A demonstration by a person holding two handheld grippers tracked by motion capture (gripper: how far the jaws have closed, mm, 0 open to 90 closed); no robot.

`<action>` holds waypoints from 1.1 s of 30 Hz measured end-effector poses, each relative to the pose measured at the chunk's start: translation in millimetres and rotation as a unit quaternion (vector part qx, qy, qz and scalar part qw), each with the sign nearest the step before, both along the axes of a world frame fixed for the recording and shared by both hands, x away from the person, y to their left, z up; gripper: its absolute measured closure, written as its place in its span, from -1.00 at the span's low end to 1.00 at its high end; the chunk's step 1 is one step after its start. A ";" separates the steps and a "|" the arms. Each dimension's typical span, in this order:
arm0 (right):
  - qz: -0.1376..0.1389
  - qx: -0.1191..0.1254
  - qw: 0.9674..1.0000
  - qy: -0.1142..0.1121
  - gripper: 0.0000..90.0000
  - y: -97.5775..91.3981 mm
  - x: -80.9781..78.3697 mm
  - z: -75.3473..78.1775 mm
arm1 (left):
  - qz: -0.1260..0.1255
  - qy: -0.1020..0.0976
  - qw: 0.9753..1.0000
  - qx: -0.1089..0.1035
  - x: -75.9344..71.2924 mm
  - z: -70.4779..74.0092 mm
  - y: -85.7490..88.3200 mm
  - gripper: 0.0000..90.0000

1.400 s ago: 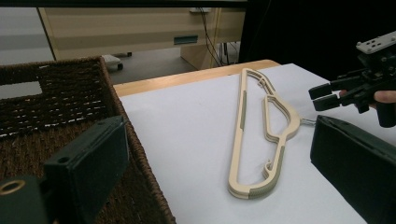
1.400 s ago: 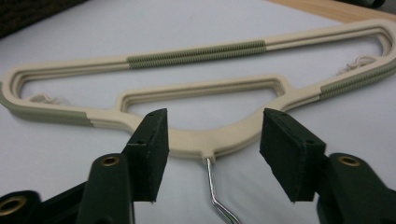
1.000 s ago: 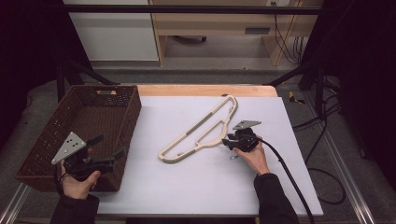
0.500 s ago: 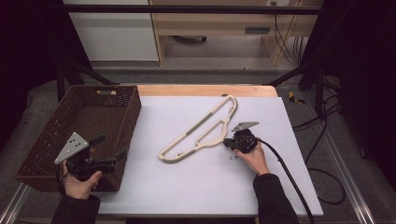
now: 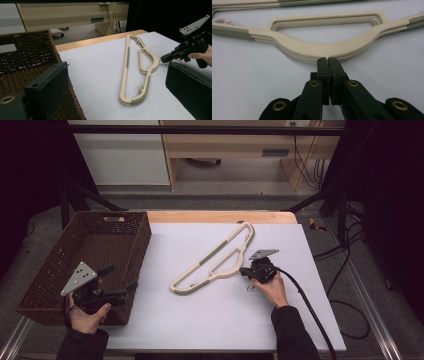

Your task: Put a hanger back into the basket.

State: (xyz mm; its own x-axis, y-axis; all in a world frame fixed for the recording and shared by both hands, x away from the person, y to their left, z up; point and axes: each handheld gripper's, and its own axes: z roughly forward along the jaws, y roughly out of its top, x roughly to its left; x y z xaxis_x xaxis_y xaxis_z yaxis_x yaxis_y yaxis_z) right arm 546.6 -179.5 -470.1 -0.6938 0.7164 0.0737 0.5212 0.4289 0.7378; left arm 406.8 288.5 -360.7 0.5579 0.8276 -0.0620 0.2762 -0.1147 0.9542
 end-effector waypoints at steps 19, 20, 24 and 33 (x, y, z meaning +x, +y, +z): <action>-0.005 -0.002 1.000 0.009 0.96 1.2 1.0 -4.8 | -0.004 0.003 1.000 0.010 0.9 -2.4 -5.1 -0.89; -0.009 -0.001 1.000 0.011 0.96 1.6 0.6 -4.4 | -0.004 0.003 1.000 0.010 1.0 -2.5 -5.3 -0.89; -0.005 0.005 1.000 0.012 0.97 -0.3 1.1 -3.1 | -0.005 0.002 1.000 0.011 0.5 -2.2 -6.0 -0.89; -0.005 0.013 1.000 0.001 0.98 -0.3 -2.2 7.0 | -0.015 0.007 1.000 0.021 1.7 -3.5 -14.5 -0.88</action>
State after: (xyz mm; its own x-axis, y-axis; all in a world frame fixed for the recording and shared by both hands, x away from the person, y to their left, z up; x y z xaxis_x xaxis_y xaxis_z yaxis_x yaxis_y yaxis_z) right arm 544.4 -179.8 -463.1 -0.6859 0.7217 0.0935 0.5267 0.4036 0.7482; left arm 408.6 274.0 -364.2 0.5814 0.8129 -0.0349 0.2856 -0.1638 0.9442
